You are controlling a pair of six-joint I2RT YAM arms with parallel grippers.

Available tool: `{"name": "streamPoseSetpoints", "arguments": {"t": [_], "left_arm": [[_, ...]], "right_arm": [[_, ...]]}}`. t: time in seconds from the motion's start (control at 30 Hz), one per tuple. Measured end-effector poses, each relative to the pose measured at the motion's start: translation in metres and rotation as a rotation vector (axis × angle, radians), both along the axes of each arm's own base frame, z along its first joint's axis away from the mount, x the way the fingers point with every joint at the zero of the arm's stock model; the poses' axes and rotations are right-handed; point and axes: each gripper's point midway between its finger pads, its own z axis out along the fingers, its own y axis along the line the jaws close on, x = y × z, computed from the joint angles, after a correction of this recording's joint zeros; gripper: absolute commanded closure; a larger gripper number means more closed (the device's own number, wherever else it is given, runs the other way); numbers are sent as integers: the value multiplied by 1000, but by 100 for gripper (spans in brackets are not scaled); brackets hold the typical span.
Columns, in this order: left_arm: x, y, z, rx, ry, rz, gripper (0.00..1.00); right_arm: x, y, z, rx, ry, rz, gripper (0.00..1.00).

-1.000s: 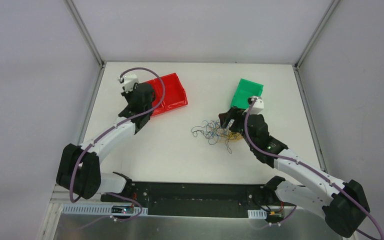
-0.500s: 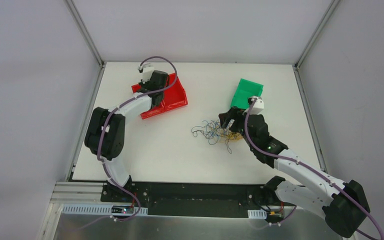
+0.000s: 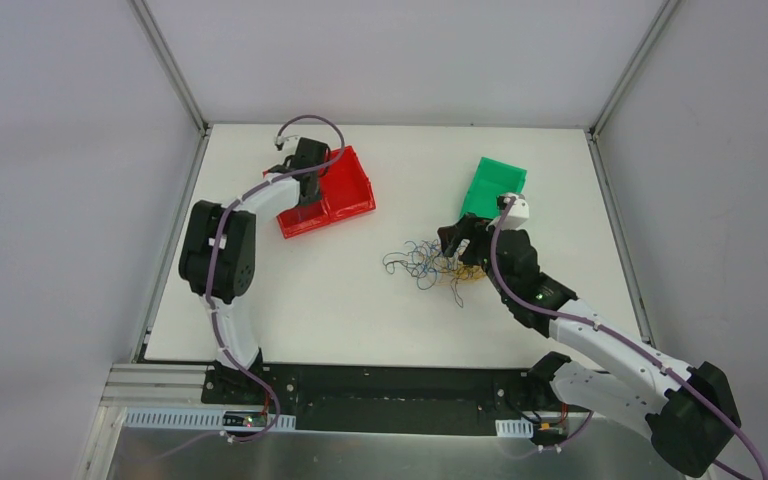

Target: Untangle the cables

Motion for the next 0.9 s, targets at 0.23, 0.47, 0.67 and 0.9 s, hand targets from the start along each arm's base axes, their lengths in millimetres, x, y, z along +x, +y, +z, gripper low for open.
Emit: {"name": "streamPoseSetpoints", "arguments": {"t": [0.23, 0.47, 0.67, 0.9], "left_arm": [[-6, -12, 81, -91, -128, -68, 20], [-26, -57, 172, -266, -302, -205, 1], [-97, -174, 122, -425, -270, -561, 2], [-154, -229, -2, -523, 38, -873, 4]], "right_arm": [[0, 0, -1, -2, 4, -1, 18], [5, -4, -24, -43, 84, -32, 17], [9, -21, -32, -38, 128, -94, 17], [10, -31, -31, -8, 145, -129, 16]]}}
